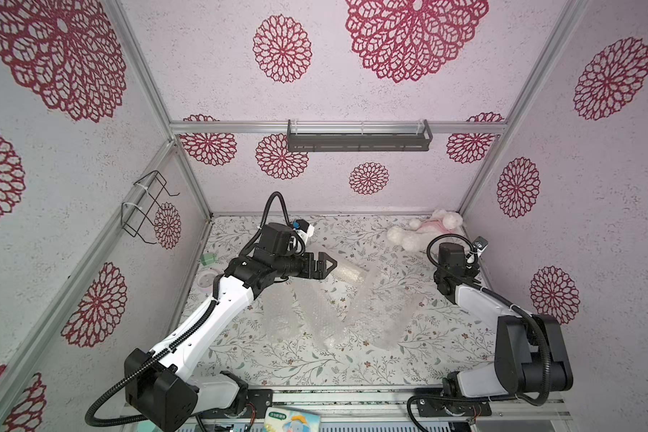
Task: Unwrap the vase from the bubble wrap
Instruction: Place the vase at the center of the board.
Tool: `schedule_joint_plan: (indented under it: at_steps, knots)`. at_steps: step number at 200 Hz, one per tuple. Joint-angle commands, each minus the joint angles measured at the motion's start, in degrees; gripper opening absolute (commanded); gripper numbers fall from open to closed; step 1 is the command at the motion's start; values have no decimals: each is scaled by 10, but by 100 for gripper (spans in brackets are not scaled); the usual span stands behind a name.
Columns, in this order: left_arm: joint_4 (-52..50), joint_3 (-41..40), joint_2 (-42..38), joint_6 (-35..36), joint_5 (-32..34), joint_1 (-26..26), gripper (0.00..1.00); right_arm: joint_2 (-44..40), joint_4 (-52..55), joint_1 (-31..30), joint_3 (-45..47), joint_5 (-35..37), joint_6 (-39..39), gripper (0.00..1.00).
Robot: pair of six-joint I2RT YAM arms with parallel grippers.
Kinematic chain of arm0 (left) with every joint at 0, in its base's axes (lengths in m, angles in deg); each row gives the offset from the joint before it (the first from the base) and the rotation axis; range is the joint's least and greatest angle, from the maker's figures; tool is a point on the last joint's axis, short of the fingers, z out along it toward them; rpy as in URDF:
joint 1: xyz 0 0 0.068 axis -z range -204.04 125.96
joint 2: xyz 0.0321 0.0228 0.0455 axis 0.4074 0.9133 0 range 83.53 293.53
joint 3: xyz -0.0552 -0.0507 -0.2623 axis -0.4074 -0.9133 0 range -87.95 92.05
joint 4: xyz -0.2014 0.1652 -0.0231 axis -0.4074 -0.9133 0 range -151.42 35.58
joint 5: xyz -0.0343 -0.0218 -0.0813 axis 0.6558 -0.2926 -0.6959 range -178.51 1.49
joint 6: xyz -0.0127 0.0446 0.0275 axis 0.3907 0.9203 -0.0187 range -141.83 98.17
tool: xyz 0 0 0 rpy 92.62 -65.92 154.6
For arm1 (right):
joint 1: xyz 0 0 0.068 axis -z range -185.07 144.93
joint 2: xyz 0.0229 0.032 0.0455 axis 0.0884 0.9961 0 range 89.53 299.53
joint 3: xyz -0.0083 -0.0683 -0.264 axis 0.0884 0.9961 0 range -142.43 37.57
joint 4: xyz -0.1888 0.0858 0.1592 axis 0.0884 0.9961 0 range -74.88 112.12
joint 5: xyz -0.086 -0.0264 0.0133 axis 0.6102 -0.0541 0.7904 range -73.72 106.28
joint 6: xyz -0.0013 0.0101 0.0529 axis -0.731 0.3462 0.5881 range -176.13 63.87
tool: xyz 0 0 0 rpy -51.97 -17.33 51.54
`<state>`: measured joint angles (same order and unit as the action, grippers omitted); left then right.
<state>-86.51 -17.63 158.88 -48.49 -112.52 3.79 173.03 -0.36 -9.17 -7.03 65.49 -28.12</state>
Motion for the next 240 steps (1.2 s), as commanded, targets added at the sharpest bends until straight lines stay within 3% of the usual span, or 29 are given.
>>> schedule_joint_plan:
  at_steps: [1,101,240]
  knots:
    - [14,-7,2,-1,-9,-7,99,13,-65,13,-29,7,-22,39]
    - [14,-7,13,-3,-8,-23,99,100,-186,36,-47,-14,-85,39]
    - [19,-8,14,-6,-13,-39,99,153,-164,42,-78,-42,-67,42]
